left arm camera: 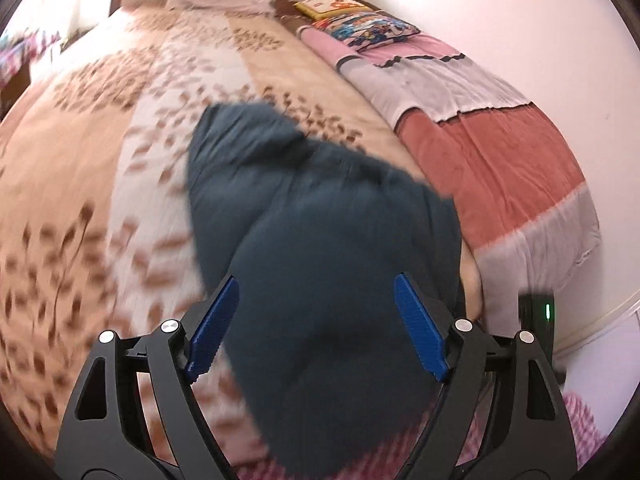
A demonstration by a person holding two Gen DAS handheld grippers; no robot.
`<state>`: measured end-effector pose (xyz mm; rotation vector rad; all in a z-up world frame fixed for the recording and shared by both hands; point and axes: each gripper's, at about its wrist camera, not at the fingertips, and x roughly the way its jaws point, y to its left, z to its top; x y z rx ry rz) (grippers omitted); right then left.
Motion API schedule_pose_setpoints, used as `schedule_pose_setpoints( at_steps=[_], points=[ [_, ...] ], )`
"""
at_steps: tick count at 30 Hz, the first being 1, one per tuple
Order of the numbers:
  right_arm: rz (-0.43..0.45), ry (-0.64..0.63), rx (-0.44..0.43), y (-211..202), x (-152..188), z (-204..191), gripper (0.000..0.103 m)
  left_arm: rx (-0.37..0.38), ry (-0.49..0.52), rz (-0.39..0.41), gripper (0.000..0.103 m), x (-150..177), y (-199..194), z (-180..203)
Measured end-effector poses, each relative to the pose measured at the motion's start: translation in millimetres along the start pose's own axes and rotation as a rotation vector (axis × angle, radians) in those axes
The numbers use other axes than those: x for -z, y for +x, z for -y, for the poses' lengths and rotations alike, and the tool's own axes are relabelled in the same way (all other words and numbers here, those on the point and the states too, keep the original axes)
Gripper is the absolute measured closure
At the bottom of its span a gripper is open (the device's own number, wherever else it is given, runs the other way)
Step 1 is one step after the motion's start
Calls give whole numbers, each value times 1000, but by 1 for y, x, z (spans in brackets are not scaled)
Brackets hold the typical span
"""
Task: Fold large clothes
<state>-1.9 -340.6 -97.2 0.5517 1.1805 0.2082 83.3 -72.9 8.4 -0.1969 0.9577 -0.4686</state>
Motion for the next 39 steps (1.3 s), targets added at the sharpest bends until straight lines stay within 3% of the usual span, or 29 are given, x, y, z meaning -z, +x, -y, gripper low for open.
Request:
schedule_pose_setpoints(
  at_steps=[6,10,15,20,25,31,34,39],
  points=[
    [0,9,-1,2,5,-2,103,50,-76,-49,21,66,-13,-23],
    [2,12,5,0,5,-3,103,80,-131,-76,21,79,1,-31],
    [4,-4,34,-4,6,-11,103,138,-159,-92,21,84,14,-28],
    [2,-1,31,-3,6,-14,103,85,-88,-100,17,83,29,-17],
    [2,0,14,-2,8,-16,103,74,-122,-109,9,87,34,-25],
    [6,14,-18,-2,7,-6,103,182,-201,-84,11,87,25,-33],
    [3,24,-35,-2,7,0,103,164,-204,-98,18,86,31,-37],
    [2,20,-40,-5,4,9,103,169,-212,-103,18,88,34,-40]
  ],
)
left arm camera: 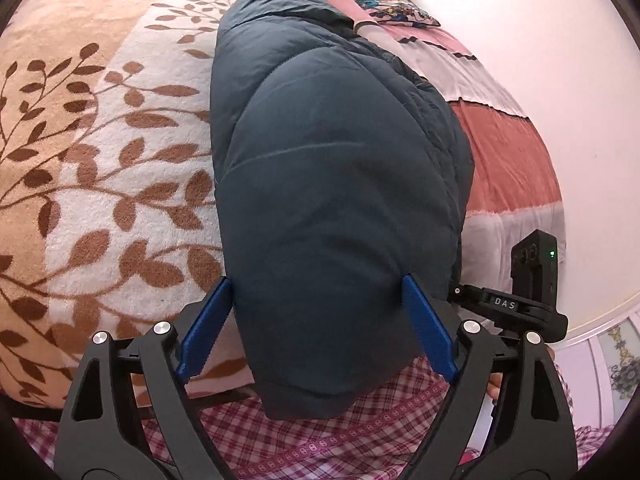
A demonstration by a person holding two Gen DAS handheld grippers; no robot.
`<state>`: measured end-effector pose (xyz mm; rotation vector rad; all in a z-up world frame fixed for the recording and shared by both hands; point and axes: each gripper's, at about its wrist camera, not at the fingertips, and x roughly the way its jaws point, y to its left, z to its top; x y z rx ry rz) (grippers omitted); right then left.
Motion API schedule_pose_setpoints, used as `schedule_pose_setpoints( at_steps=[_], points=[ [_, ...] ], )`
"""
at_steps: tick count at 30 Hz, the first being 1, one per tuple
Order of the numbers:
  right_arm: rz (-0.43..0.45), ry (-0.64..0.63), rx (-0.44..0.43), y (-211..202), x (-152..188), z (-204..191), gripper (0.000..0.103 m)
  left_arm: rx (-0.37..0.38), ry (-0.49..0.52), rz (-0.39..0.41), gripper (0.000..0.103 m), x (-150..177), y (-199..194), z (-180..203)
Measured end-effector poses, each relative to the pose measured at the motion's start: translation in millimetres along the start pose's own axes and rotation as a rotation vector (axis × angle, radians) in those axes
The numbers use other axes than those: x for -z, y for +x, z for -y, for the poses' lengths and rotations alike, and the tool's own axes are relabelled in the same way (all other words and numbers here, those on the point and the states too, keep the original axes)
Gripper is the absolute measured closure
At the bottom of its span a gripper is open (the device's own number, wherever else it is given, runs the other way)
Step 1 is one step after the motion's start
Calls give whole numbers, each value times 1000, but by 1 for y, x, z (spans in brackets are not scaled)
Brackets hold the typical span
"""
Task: Fold large clothes
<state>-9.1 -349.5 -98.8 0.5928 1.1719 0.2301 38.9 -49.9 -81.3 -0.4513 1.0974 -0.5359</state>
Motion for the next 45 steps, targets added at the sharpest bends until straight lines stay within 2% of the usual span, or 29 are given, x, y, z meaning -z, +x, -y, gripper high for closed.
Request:
schedule_pose_setpoints(
  at_steps=[4,7,9,11,13,14,18,20,22,25,27,29,32,36,41,45],
  points=[
    [5,-18,1,-5,0,-5,99,0,-33,-12,11,1,6,-7],
    [9,-23,-1,-8,2,-6,95,44,-73,-34,15,3,13,-12],
    [13,-27,-21,-12,4,-6,88,43,-61,-26,21,4,12,-9],
    [24,-36,-52,-19,6,-9,70,32,-43,-8,28,5,9,-6],
    [50,-57,-56,-30,8,-13,61,23,-42,4,31,7,8,-6],
    [75,-72,-45,-38,9,-14,56,19,-39,7,33,7,8,-5],
    [185,-87,-24,-70,7,-10,44,5,-30,8,33,5,7,-4],
    [242,-83,23,-80,1,-2,31,-1,-27,7,33,4,7,-3],
    [258,-65,53,-81,-6,8,29,-8,-27,5,33,3,9,0],
    [209,-2,-20,-70,-11,25,21,-21,-25,3,33,2,10,5],
    [161,63,-97,-57,-13,39,21,-30,-22,2,33,1,11,7],
    [126,101,-137,-43,-14,47,19,-38,-22,0,33,1,11,8],
    [95,125,-150,-28,-16,57,17,-54,-14,-1,32,0,12,11],
    [41,177,-223,-14,-22,70,15,-69,-12,-2,32,-1,14,14],
    [14,189,-263,-10,-26,76,9,-82,-6,-3,32,-1,15,15],
    [-1,210,-360,-11,-23,81,10,-86,-2,-5,32,-1,15,16]
  ],
)
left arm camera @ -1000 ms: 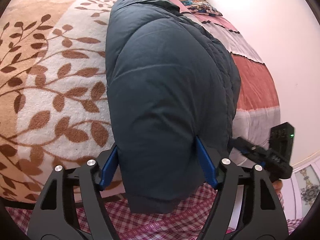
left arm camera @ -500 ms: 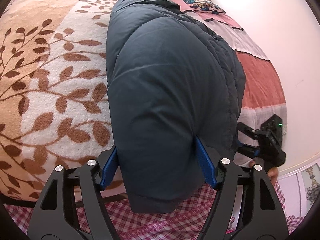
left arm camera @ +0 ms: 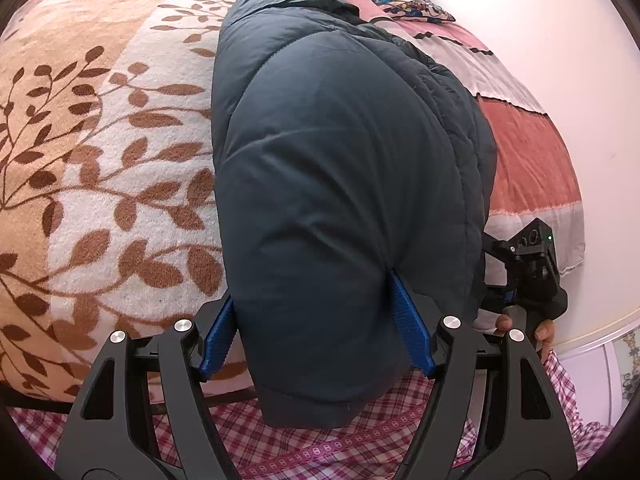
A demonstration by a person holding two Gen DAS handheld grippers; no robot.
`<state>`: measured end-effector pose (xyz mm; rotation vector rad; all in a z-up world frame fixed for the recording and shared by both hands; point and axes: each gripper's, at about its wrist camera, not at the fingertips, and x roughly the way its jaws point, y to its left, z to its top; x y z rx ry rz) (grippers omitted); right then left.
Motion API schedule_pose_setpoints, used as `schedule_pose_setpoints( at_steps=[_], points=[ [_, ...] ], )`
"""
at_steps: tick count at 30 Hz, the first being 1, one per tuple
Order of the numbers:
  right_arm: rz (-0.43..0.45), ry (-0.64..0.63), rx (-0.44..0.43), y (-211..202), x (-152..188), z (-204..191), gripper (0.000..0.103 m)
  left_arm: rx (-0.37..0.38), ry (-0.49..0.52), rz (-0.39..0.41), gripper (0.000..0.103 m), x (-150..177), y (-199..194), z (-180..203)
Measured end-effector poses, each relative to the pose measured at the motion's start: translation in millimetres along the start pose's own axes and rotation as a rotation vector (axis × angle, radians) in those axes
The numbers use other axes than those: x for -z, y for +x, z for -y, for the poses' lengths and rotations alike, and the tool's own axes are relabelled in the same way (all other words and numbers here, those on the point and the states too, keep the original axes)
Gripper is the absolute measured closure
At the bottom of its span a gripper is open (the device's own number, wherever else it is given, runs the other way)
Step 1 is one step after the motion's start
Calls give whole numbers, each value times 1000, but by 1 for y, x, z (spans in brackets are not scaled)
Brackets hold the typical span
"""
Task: Fold large clothes
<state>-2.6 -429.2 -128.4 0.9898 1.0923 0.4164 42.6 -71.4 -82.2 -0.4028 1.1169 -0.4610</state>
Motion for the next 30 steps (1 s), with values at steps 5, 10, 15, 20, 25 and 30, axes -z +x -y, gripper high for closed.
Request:
schedule_pose_setpoints(
  at_steps=[5,10,15,20,25,30],
  points=[
    [-6,-58,70,6,5,-9,10,-6,7,1,32,0,0,1],
    [-17,-161,189,19,17,-29,15,-24,24,6,32,1,0,5],
    [-6,-156,156,18,23,-33,41,-42,43,11,32,0,-1,9],
    [19,-193,173,28,18,-44,58,-64,66,24,34,-1,-2,13],
    [58,-247,236,40,23,-58,63,-87,110,53,41,-2,-7,19],
    [111,-363,328,51,39,-87,67,-118,175,102,47,-6,-17,24]
  ],
)
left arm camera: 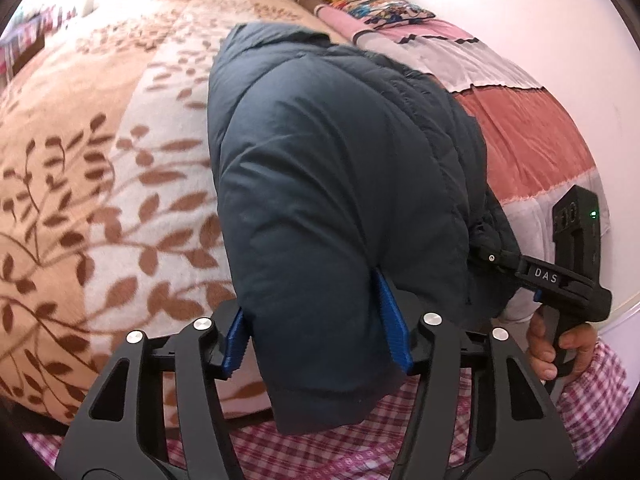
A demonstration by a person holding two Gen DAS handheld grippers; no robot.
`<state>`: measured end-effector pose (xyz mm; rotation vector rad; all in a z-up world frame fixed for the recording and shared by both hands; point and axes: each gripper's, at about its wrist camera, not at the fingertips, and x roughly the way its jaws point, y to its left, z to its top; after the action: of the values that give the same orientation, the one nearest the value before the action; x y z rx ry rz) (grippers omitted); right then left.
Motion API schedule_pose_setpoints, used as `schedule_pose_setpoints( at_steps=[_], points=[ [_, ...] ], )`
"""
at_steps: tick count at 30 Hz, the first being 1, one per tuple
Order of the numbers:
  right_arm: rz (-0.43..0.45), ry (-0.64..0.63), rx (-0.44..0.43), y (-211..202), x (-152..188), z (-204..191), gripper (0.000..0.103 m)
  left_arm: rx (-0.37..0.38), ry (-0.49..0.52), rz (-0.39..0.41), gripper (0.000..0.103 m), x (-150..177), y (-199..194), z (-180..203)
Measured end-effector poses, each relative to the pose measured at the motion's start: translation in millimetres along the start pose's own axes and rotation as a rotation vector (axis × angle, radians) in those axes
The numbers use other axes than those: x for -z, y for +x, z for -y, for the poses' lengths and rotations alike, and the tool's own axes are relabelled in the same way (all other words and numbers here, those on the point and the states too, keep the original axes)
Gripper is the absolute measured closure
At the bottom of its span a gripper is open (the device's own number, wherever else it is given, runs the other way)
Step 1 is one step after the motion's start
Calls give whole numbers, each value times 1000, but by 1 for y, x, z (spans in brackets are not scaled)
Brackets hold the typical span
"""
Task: Fold large clothes
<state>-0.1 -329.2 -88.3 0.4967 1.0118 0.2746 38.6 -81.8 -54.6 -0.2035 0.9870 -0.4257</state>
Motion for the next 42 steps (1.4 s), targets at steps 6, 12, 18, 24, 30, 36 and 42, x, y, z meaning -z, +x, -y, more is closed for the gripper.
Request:
schedule_pose_setpoints(
  at_steps=[6,12,18,24,30,36,42],
  points=[
    [63,-92,60,8,8,-39,69,-24,90,72,52,-13,-14,-3],
    [93,-180,81,28,2,-80,71,-64,92,136,54,-36,-30,-31],
    [68,-249,41,68,-14,-120,71,-136,22,191,54,-47,-46,-76],
    [31,-335,-1,99,-26,-148,71,-183,-64,202,54,-40,-57,-120],
    [20,-345,22,114,-22,-154,71,-177,-84,199,52,-28,-47,-131],
    [30,-294,26,114,-19,-152,66,-245,-60,202,40,-24,-50,-127],
    [14,-202,13,109,-32,-142,45,-291,-57,207,37,-22,-60,-123]
  ],
)
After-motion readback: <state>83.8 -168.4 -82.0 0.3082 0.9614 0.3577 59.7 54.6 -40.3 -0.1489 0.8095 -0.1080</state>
